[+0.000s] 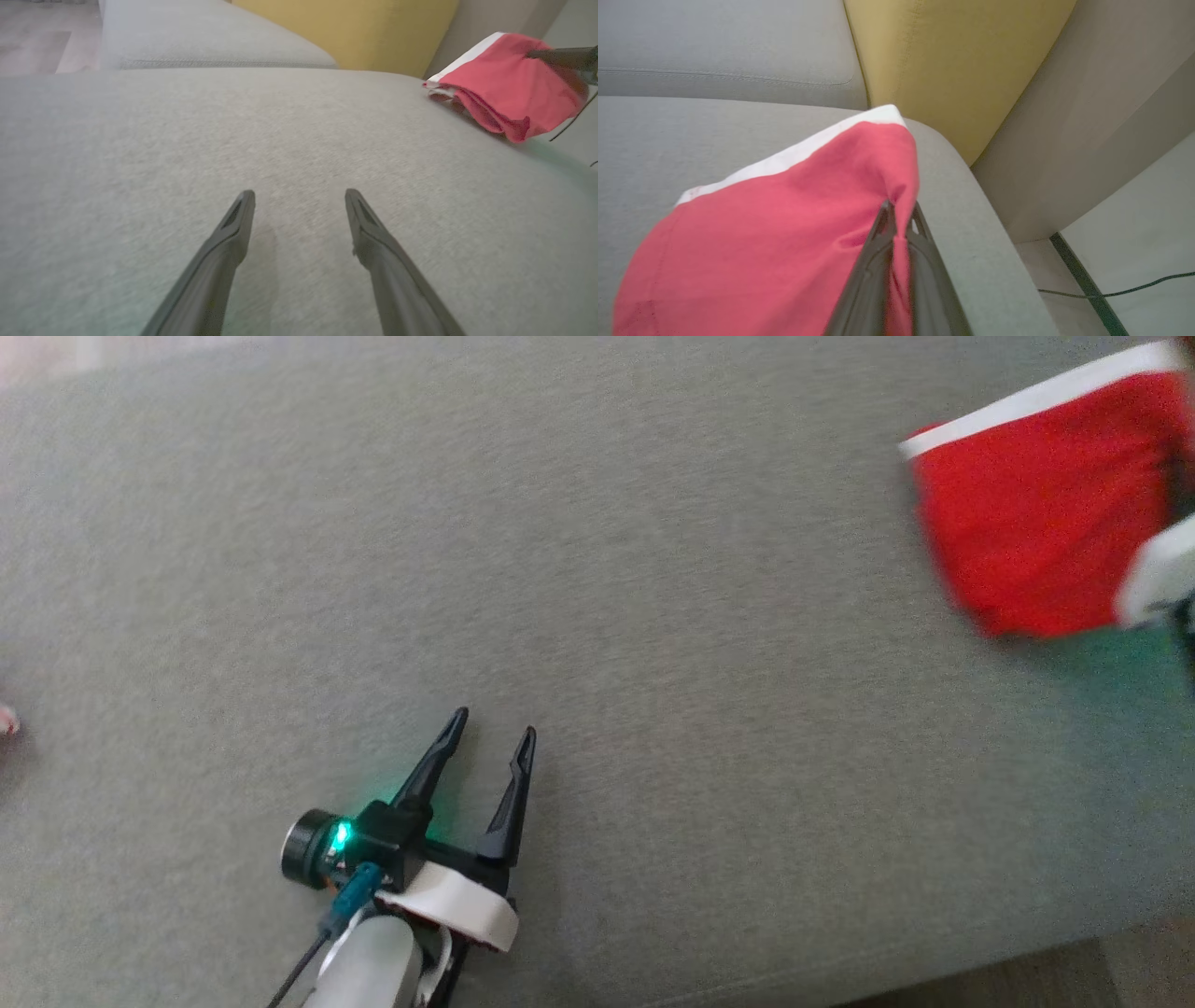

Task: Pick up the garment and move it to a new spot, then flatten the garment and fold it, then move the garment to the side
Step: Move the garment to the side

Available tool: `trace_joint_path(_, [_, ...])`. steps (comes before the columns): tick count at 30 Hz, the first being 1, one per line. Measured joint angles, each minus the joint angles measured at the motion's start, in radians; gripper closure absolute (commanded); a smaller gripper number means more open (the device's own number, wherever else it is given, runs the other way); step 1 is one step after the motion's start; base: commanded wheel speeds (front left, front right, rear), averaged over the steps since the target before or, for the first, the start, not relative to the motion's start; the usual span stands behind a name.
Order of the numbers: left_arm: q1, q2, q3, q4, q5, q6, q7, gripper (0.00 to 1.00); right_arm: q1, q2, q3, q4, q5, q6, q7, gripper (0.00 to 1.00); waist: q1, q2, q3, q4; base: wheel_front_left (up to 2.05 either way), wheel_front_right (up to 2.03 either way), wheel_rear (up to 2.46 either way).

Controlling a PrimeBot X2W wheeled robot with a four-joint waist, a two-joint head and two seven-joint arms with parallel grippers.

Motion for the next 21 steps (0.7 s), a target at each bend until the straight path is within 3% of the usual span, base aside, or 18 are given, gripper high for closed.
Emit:
trace_joint_path(5, [-0.018, -0.001, 0.012, -0.025, 0.005, -0.008, 0.000, 0.00, -0.054, -0.131, -0.165, 0.052, -0.095, 0.000, 0.023, 1.00, 0.0000, 0.0000, 0.054, 0.074, 0.00, 0.00, 0.00])
trace_joint_path(6, [-0.023, -0.002, 0.013, -0.027, 0.005, -0.008, -0.001, 0.00, -0.054, -0.137, -0.187, 0.054, -0.117, 0.000, 0.022, 0.60, 0.0000, 0.0000, 0.062, 0.082, 0.00, 0.00, 0.00])
trace_joint_path(7, [-0.027, -0.002, 0.014, -0.030, 0.005, -0.008, -0.001, 0.00, -0.054, -0.139, -0.212, 0.055, -0.140, 0.000, 0.021, 0.00, 0.0000, 0.0000, 0.069, 0.089, 0.00, 0.00, 0.00])
trace_joint_path(14, [-0.040, -0.004, 0.022, -0.029, 0.005, -0.008, -0.001, 0.00, -0.055, -0.095, -0.396, 0.002, -0.236, 0.000, -0.001, 0.00, -0.0001, 0.0000, 0.077, 0.099, 0.00, 0.00, 0.00])
trace_joint_path(21, [-0.040, -0.003, 0.067, -0.025, 0.003, 0.021, -0.001, 0.00, -0.026, 0.122, -0.429, -0.240, -0.272, 0.000, -0.010, 0.00, -0.0001, 0.0000, 0.035, 0.102, 0.00, 0.00, 0.00])
